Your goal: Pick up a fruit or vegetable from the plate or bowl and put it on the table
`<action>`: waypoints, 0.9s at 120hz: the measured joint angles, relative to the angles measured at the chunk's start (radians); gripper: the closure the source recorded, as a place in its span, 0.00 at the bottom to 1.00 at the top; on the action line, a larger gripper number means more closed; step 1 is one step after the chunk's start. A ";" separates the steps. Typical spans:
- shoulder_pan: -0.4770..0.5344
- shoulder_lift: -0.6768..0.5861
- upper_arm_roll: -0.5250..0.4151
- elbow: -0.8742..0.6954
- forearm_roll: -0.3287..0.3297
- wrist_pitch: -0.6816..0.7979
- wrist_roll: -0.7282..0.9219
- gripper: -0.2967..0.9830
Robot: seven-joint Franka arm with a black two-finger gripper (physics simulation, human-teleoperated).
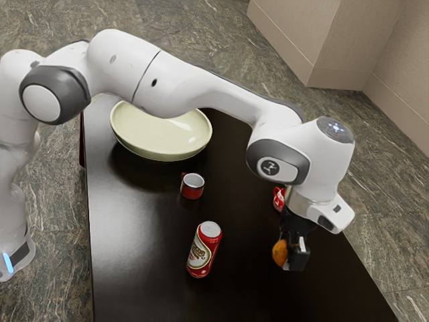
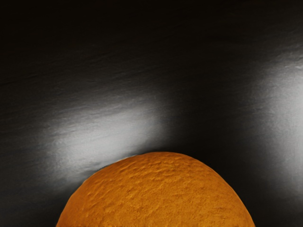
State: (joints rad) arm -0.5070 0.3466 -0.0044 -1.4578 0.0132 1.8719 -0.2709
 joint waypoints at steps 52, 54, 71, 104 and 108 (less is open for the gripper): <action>0.002 0.054 0.012 -0.061 -0.001 0.159 -0.056 0.50; 0.003 0.056 0.012 -0.062 -0.001 0.161 -0.057 0.50; 0.007 0.070 0.012 -0.063 -0.012 0.174 -0.069 0.50; 0.013 0.065 0.012 0.011 -0.027 0.135 -0.074 0.28; 0.033 0.043 0.011 0.042 -0.029 0.108 -0.075 0.28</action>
State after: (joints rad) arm -0.4736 0.3893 0.0067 -1.4156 -0.0153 1.9802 -0.3455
